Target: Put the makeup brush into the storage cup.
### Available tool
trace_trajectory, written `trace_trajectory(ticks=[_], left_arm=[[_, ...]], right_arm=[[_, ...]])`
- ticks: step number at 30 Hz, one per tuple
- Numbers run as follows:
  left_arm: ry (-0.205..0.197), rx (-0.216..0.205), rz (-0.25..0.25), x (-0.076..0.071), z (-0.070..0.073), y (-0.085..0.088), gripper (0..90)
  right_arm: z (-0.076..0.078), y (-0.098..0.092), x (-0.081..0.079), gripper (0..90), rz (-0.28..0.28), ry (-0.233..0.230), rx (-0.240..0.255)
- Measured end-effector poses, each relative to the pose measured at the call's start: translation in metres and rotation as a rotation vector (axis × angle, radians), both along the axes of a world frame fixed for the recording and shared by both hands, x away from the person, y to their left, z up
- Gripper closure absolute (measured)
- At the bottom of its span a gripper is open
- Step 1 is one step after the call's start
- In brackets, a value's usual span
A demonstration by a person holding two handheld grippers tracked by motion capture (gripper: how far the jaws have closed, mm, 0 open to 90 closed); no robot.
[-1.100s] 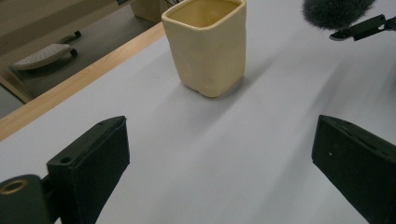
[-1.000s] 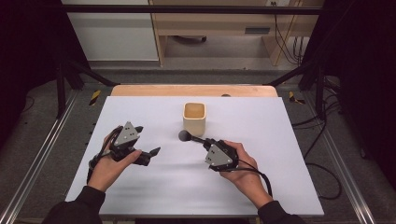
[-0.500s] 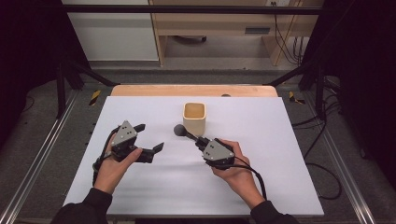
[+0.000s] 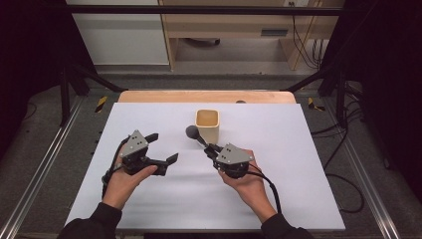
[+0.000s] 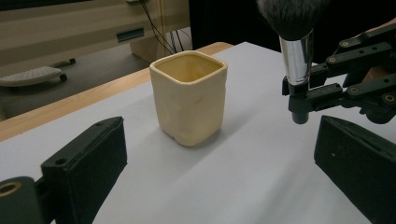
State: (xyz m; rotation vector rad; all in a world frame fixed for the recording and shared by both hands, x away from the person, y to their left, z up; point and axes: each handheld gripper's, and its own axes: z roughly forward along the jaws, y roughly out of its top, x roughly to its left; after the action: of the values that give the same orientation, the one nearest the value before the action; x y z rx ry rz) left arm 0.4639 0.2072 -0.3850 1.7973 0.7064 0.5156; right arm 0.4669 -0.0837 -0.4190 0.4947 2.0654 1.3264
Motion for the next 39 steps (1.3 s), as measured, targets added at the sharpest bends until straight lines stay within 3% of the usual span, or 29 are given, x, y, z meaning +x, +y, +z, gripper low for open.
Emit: trace_trajectory(ticks=[8, 15, 23, 33, 39], left_arm=[[0.003, -0.034, -0.007, -0.001, 0.003, -0.002, 2.2], [0.011, -0.071, -0.007, 0.000, 0.005, -0.003, 2.3], [0.018, -0.091, -0.009, 0.000, 0.006, -0.005, 2.2], [0.026, -0.127, -0.012, 0.001, 0.008, -0.009, 2.3], [0.030, -0.128, -0.014, 0.002, 0.009, -0.013, 2.2]], right_arm=[[0.002, -0.001, 0.002, 74.6, 0.006, 0.045, 0.088], [0.001, 0.001, 0.002, 74.6, 0.017, 0.076, 0.136], [0.001, 0.004, 0.002, 74.6, 0.028, 0.083, 0.150], [-0.002, 0.010, 0.002, 74.6, 0.033, 0.122, 0.208], [-0.005, 0.014, 0.004, 74.5, 0.038, 0.140, 0.233]])
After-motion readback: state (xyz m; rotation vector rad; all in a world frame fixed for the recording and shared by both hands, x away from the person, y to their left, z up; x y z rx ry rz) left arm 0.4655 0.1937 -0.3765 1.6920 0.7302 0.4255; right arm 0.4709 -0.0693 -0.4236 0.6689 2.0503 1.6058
